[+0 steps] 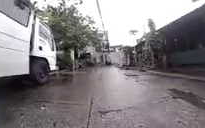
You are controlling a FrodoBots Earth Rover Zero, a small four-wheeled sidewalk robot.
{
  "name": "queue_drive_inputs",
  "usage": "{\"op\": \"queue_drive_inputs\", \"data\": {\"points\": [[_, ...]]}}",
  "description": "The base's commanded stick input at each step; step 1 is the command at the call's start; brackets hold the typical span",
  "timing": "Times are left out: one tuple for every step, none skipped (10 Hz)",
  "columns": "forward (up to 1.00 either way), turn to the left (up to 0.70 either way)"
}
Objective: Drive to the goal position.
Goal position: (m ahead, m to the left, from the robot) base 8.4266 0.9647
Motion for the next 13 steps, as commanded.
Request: {"op": "queue_drive_inputs", "data": {"points": [[1.0, 0.0], [1.0, 0.0], [1.0, 0.05], [1.0, 0.27], [1.0, 0.27], [1.0, 0.27], [1.0, 0.27], [1.0, 0.27], [1.0, 0.0], [1.0, 0.0], [1.0, 0.07], [1.0, 0.27], [1.0, 0.27]]}}
